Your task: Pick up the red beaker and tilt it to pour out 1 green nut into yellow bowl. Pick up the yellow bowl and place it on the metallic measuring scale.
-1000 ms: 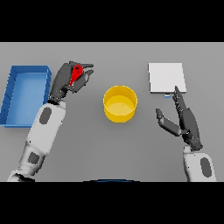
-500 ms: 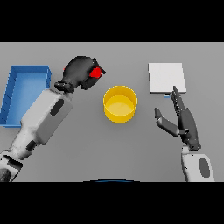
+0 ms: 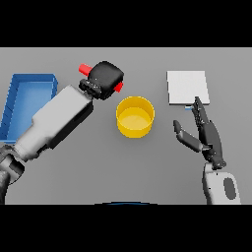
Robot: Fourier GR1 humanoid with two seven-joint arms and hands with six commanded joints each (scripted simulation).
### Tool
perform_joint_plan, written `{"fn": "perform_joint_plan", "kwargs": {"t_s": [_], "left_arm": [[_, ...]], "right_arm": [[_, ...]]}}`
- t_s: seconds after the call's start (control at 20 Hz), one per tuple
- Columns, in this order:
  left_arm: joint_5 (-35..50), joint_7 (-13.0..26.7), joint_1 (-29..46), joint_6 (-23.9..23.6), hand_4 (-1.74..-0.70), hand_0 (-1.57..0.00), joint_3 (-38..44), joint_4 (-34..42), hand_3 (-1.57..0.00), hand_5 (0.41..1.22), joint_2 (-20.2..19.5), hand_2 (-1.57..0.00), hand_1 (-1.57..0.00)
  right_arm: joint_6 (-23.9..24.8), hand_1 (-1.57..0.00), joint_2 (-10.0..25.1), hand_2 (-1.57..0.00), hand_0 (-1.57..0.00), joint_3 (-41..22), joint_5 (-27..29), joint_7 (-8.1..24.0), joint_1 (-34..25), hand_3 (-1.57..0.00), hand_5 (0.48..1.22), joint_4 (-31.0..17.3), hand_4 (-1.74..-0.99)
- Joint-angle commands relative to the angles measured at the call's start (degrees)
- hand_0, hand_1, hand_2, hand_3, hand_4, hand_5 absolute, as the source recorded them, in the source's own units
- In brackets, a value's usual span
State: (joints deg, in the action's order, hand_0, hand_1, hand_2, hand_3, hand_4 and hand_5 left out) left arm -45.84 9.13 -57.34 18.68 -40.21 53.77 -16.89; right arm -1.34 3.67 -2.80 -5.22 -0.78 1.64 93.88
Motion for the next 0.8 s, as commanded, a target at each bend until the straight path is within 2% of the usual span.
{"fn": "perform_joint_plan", "kwargs": {"t_s": [0.0,0.2,0.3,0.4,0.75], "left_arm": [[-1.2,0.3,-1.5,1.5,-1.68,-1.57,-1.9,-0.8,-1.31,1.217,0.0,-1.57,-1.57],[-3.4,-1.6,-5.9,4.0,-1.71,-1.57,-7.3,-3.8,-1.2,1.219,0.8,-1.57,-1.57],[-4.9,-3.2,-7.6,4.3,-1.72,-1.57,-10.2,-4.5,-1.34,1.22,0.6,-1.57,-1.57],[-6.6,-3.3,-9.6,4.5,-1.73,-1.57,-13.0,-4.8,-1.42,1.22,1.5,-1.57,-1.57],[-11.3,-4.0,-13.5,4.8,-1.74,-1.57,-22.4,-6.8,-1.54,1.221,2.2,-1.57,-1.57]], "right_arm": [[0.1,0.0,-0.2,0.0,0.0,-0.1,-0.3,-0.6,0.6,0.0,0.635,-0.4,-1.292],[-0.5,0.0,0.0,0.0,0.0,1.0,1.4,-0.3,0.0,0.0,0.607,-0.8,-1.301],[-0.8,0.0,-0.1,0.0,0.0,0.5,1.3,-1.5,0.7,0.0,0.607,-0.4,-1.297],[-0.6,0.0,0.2,0.0,0.0,0.8,1.2,-1.0,0.2,0.0,0.601,-0.8,-1.3],[-0.3,0.0,0.4,0.0,0.0,0.8,0.7,-0.8,0.4,0.0,0.604,-0.4,-1.287]]}}
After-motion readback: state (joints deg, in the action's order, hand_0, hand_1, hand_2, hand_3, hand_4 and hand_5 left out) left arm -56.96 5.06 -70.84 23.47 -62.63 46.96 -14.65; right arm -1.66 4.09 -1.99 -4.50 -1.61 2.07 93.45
